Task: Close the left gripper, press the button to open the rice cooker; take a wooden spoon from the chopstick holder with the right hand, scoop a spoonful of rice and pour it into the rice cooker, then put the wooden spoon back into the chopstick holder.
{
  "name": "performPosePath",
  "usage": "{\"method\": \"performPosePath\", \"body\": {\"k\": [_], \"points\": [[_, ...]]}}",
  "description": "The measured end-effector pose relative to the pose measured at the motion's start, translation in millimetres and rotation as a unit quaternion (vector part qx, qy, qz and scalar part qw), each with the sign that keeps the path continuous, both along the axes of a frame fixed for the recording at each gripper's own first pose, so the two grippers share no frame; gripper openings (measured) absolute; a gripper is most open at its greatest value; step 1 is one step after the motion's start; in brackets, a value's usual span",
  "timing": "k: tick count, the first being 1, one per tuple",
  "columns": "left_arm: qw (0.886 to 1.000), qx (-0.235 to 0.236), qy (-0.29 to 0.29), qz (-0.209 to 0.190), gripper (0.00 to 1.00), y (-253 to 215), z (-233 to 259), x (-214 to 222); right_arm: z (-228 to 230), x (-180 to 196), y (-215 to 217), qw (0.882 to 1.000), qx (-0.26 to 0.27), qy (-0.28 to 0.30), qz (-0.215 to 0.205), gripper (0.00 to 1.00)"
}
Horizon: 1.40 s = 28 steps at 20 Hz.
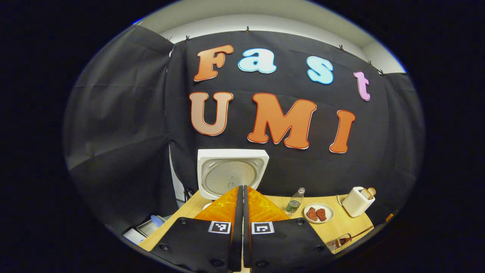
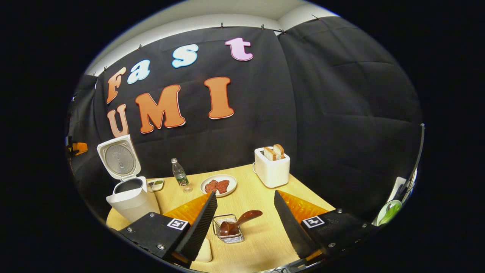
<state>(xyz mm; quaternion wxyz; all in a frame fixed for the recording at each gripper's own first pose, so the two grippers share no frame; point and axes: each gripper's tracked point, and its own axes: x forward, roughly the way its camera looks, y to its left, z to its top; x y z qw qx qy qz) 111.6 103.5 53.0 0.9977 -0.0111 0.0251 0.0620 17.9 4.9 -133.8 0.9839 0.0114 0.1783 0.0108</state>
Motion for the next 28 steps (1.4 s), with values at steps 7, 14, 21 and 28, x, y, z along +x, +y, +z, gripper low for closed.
{"method": "performPosePath", "body": {"k": [7,14,21,28], "points": [[0.999,0.021,-0.020,0.018,0.38,1.6,18.0,-37.7,-42.5,-7.3,-8.8,0.997,0.060,0.047,-0.005,0.95],[0.997,0.029,-0.060,0.039,1.00,-6.7,37.4,-85.9,-79.2,-0.2,-6.1,0.990,0.114,0.080,0.000,0.94],[0.996,0.026,-0.047,0.071,1.00,8.1,26.3,-125.5,-119.3,15.0,1.8,0.982,0.154,0.110,0.011,0.79],[0.993,0.009,-0.023,0.117,1.00,39.0,3.6,-150.6,-128.3,29.9,4.9,0.979,0.169,0.111,0.019,0.56]]}}
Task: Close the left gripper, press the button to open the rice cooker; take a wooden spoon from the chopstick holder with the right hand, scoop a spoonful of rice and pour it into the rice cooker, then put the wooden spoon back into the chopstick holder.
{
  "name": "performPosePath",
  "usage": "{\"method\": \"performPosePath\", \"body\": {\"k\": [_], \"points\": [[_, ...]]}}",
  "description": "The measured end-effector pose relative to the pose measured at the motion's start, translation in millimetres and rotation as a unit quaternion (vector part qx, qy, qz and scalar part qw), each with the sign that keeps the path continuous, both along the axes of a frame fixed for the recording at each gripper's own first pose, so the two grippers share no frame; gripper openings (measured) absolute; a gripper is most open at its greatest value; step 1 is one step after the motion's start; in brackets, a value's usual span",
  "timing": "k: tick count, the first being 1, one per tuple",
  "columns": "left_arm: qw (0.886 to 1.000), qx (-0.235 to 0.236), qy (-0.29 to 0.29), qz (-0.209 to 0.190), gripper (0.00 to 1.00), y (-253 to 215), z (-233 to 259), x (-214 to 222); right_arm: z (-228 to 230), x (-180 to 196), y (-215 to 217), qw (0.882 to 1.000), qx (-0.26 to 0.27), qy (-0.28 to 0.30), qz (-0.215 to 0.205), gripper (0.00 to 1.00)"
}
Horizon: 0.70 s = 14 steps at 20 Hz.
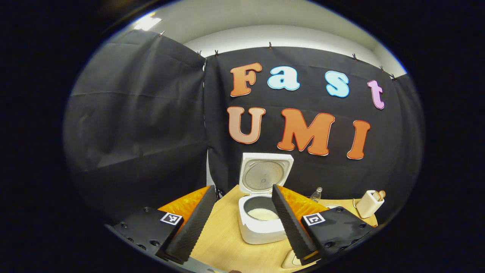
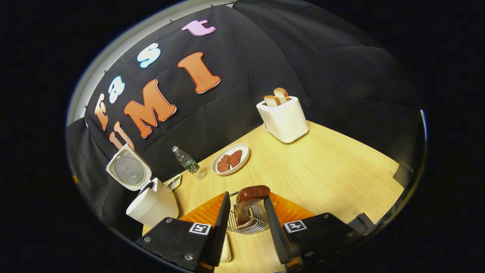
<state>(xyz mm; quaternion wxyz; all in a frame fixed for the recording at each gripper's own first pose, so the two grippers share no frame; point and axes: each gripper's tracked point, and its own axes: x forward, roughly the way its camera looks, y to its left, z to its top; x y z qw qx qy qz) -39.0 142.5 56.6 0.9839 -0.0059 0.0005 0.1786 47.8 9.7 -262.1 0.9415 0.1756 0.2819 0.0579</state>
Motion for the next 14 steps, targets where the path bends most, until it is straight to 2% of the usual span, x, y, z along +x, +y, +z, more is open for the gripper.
{"method": "performPosePath", "body": {"k": [1,5,14], "points": [[1.000,0.003,0.000,0.007,1.00,3.7,-0.4,-1.9,-1.7,1.6,1.6,1.000,0.000,0.000,0.004,0.47],[1.000,0.016,0.004,0.012,1.00,8.3,-2.5,-8.1,2.7,10.8,12.1,1.000,0.011,-0.002,0.011,0.36],[0.999,0.029,0.009,0.016,1.00,40.1,-15.6,-11.0,0.9,31.7,23.5,1.000,-0.005,-0.007,0.001,0.31]]}}
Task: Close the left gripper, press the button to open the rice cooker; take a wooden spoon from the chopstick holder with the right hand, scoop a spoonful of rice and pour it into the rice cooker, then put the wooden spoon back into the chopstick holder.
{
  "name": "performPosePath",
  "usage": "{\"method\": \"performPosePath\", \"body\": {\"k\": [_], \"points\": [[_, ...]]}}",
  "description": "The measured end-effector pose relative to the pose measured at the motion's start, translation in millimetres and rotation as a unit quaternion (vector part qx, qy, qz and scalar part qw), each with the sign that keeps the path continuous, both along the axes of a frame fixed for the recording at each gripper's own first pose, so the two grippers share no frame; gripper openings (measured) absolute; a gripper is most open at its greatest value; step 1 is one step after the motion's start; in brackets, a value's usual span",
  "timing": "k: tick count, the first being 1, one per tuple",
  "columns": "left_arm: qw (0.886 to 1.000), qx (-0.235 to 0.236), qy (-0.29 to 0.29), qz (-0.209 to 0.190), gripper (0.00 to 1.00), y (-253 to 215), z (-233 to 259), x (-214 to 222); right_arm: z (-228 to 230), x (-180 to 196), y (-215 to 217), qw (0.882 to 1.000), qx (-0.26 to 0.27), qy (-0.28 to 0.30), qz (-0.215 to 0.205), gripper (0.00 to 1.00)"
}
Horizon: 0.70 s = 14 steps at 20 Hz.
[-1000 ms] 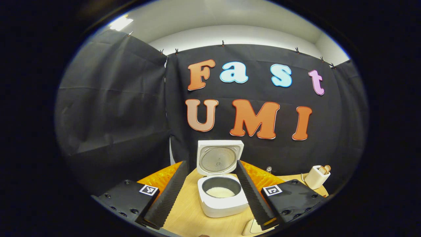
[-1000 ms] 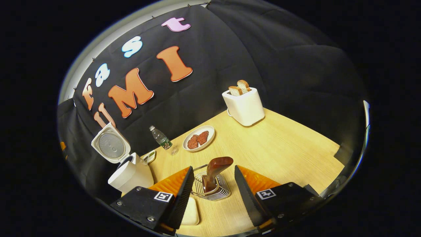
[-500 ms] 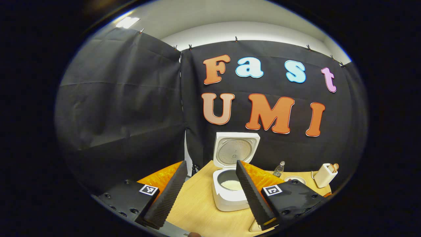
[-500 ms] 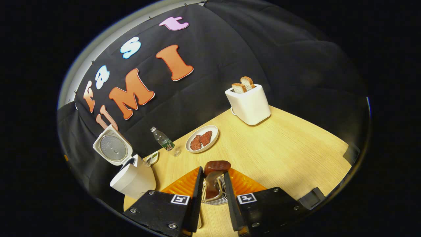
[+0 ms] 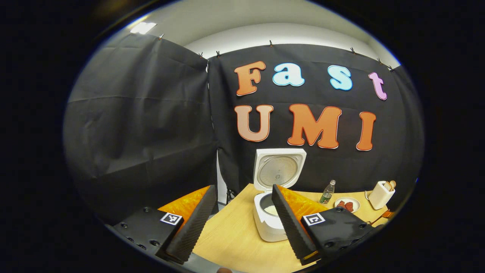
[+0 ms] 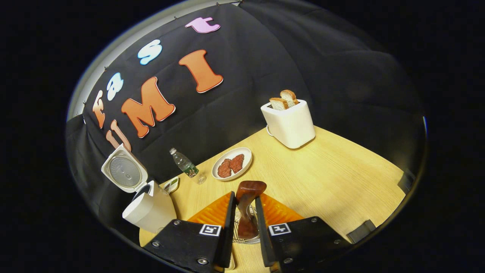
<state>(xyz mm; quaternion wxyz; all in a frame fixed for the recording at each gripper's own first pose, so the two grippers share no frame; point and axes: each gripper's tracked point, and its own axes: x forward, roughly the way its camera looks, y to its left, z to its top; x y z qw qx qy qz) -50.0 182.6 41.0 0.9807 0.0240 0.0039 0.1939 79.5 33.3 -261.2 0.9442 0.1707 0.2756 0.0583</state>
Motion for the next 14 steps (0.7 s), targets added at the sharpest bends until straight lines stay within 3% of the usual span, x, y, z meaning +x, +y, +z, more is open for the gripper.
{"method": "performPosePath", "body": {"k": [3,6,14], "points": [[1.000,0.010,-0.001,-0.008,1.00,9.1,1.3,5.5,3.6,-8.6,11.7,1.000,-0.021,-0.005,0.007,0.23],[0.999,0.011,-0.002,-0.031,1.00,13.2,2.7,18.0,20.4,-14.4,19.2,0.998,-0.056,-0.023,0.006,0.20],[0.995,0.002,-0.008,-0.097,0.99,41.3,9.2,49.5,98.0,-44.5,44.5,0.992,-0.090,-0.084,-0.026,0.13]]}}
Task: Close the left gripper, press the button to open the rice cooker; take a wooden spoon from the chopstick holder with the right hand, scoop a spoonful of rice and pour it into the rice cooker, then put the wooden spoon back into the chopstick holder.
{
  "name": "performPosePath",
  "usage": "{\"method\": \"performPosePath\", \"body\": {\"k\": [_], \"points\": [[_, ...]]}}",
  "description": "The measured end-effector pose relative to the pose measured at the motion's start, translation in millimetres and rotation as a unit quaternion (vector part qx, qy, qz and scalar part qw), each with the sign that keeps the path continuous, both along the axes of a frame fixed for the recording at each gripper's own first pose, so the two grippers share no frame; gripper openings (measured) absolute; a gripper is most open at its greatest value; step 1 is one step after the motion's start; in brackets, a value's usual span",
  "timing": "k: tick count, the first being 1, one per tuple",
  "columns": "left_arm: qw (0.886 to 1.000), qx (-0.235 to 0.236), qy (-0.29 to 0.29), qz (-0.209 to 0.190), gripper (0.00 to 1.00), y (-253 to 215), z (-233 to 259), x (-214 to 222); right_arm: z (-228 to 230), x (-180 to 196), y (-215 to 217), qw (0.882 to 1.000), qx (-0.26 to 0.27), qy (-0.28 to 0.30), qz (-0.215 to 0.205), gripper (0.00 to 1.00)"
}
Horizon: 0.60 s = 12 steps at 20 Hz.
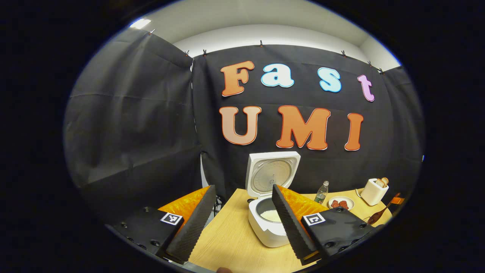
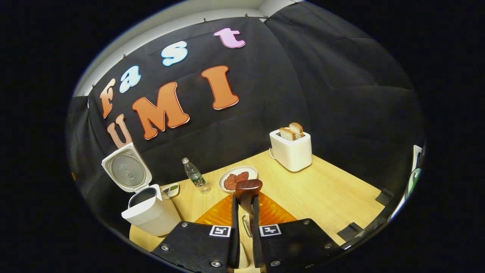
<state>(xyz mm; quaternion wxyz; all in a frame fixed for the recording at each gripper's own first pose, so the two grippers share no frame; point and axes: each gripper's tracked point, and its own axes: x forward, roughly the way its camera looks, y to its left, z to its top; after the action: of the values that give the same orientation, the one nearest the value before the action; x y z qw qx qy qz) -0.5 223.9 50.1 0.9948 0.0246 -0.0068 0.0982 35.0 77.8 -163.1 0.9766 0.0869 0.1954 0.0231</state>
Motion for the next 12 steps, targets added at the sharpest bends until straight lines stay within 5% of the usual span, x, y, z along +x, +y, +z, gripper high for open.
{"method": "performPosePath", "body": {"k": [6,12], "points": [[0.999,-0.016,0.006,-0.028,1.00,24.7,-2.6,14.3,33.0,-48.9,58.2,0.999,-0.004,-0.026,0.045,0.13],[0.999,-0.016,0.012,-0.035,1.00,37.9,-9.0,17.3,-14.0,-71.0,100.9,0.996,-0.035,0.001,0.082,0.13]]}}
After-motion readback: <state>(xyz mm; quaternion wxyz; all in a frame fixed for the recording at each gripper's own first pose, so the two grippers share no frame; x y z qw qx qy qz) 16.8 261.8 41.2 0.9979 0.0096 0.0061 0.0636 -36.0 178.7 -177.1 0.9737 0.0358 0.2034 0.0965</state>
